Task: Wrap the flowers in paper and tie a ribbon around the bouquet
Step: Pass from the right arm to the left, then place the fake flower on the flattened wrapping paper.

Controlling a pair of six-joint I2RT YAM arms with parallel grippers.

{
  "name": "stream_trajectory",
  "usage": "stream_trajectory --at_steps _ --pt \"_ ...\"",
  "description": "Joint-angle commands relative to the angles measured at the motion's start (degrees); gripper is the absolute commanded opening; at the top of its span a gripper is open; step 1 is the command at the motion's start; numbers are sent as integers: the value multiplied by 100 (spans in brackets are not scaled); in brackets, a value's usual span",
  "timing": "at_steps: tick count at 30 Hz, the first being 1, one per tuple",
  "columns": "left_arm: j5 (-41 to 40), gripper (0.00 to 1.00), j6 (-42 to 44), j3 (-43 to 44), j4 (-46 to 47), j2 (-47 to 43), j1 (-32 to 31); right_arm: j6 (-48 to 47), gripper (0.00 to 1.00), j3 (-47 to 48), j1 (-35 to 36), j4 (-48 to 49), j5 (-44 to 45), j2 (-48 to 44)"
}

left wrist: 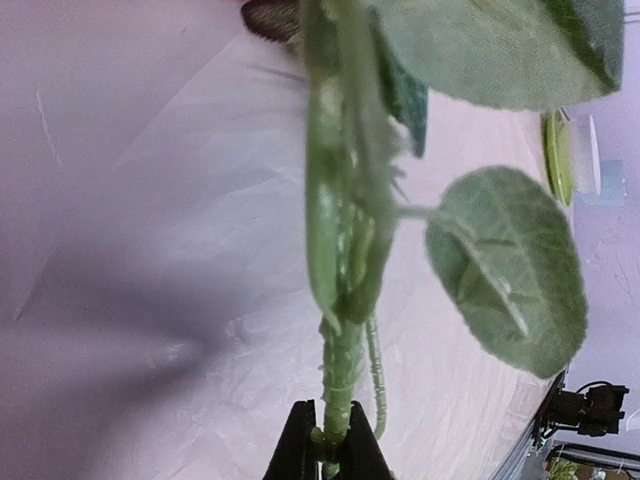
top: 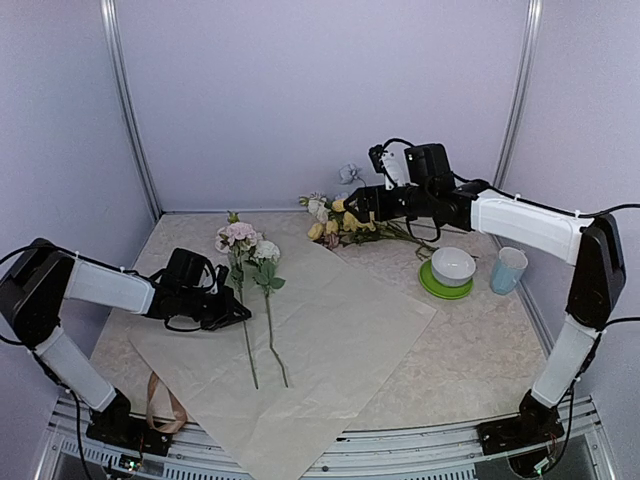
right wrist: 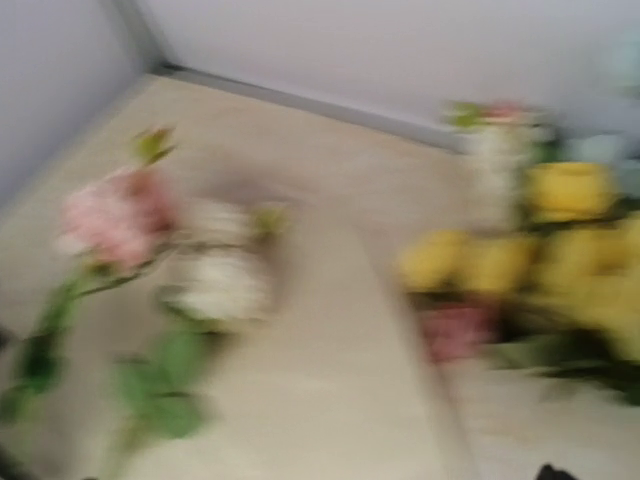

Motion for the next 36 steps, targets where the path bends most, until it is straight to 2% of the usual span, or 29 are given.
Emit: stream_trajectory --at_steps 1,6,12,13,15,17,18,23,28,31,33,36 --pt "45 0 -84 118 376 333 38 -1256 92 908 -317 -1749 1100 579" --pt "-9 0 -129 311 463 495 -12 -1821 91 1633 -567 -2450 1709 1142" --pt "53 2 -128 649 415 656 -35 -2023 90 2193 -1024 -2740 1664 1624" --pt "41 7 -132 687 396 702 -34 -2095 87 2285 -1108 -2764 1730 1681" --pt "0 27 -130 741 360 792 -34 -2270 83 2457 -1282 -2741 1932 1805" --pt "-66 39 -93 819 264 866 -45 -2395 77 2660 -1517 -2729 2009 1985" --pt "-127 43 -47 861 173 871 -62 -2434 76 2783 -1648 -2753 1983 2096" --pt "-975 51 404 1217 -729 728 -210 -2792 68 3595 -2211 -3003 1474 2869" --pt "-1638 72 675 1566 -1456 577 -420 -3203 72 4574 -2488 -3219 1187 3861" --pt "-2026 84 873 1856 -1860 513 -571 -3536 84 5103 -2649 -3262 907 4404" --pt "-2238 88 1036 2041 -2096 518 -647 -3838 92 5293 -2717 -3284 620 4657" --pt "-2389 89 1247 2199 -2198 565 -720 -4076 93 5501 -2759 -3072 325 4902"
